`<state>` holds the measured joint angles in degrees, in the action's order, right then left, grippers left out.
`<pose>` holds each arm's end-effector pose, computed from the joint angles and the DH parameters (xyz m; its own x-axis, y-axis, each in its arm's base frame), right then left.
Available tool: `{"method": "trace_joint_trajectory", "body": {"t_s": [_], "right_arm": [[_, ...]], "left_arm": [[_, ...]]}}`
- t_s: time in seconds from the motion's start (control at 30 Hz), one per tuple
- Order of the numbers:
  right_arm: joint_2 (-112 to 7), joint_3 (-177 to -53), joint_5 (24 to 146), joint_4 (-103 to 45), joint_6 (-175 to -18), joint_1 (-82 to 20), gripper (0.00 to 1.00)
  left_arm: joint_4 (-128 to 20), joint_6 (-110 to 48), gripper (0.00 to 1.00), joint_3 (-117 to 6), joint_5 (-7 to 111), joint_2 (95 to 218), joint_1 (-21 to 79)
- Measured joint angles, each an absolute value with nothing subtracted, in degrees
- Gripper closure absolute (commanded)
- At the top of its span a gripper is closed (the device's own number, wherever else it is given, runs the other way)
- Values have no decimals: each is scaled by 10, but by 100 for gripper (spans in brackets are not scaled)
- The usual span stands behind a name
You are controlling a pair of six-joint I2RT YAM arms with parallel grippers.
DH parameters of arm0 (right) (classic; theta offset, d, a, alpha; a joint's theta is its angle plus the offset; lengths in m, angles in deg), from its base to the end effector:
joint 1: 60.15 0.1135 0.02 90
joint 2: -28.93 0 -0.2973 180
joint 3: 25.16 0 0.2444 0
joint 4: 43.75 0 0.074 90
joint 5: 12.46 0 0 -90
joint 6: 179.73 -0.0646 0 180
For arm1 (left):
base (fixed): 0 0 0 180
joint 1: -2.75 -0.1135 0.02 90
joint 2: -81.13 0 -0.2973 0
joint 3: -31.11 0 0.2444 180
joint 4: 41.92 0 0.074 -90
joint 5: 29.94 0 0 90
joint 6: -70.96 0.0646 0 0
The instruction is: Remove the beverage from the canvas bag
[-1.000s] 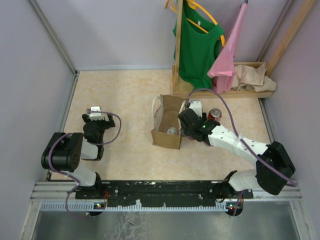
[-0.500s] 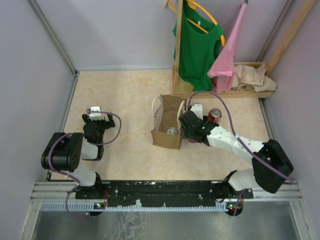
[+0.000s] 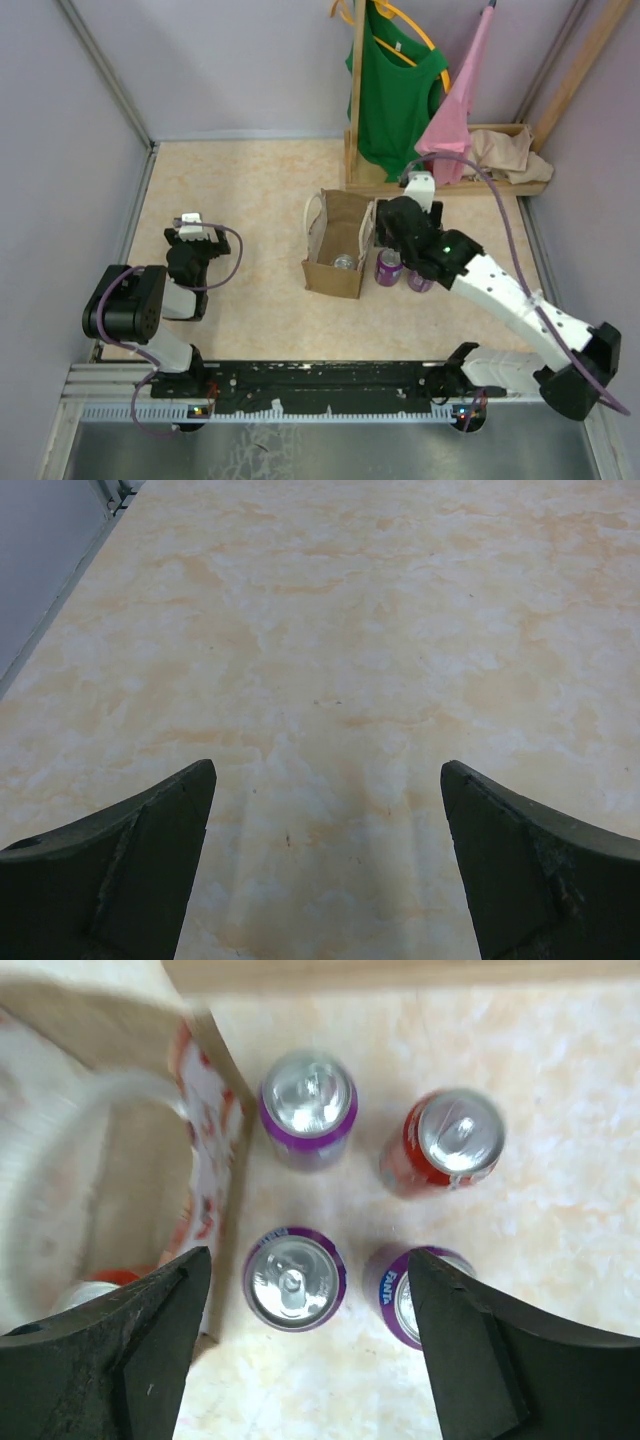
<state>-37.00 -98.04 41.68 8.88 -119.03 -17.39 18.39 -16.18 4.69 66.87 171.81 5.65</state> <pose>0.1943 0.1281 0.3241 -0.5803 0.0036 -0.8144 0.0393 0.9990 -0.0236 0.2675 -0.0059 0.1811 -0.0721 0.0533 -0.9960 -0.0644 0.9962 0.0579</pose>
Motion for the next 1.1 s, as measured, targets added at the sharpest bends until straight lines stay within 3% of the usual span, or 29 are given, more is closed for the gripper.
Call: {"method": "trace_joint_trajectory", "body": {"t_s": [0.27, 0.5, 0.77, 1.1], "right_arm": [[-309, -1140, 348, 107, -1140, -109, 33], [-390, -1209, 355, 83, -1077, -60, 36], [-522, -1216, 419, 74, -1041, -38, 36], [-535, -1157, 484, 56, -1058, -38, 30]], "left_arm": [[184, -162, 0, 47, 669, 1718, 57], [184, -162, 0, 47, 669, 1718, 57], [184, -162, 0, 47, 669, 1718, 57], [184, -162, 0, 47, 669, 1718, 57]]}}
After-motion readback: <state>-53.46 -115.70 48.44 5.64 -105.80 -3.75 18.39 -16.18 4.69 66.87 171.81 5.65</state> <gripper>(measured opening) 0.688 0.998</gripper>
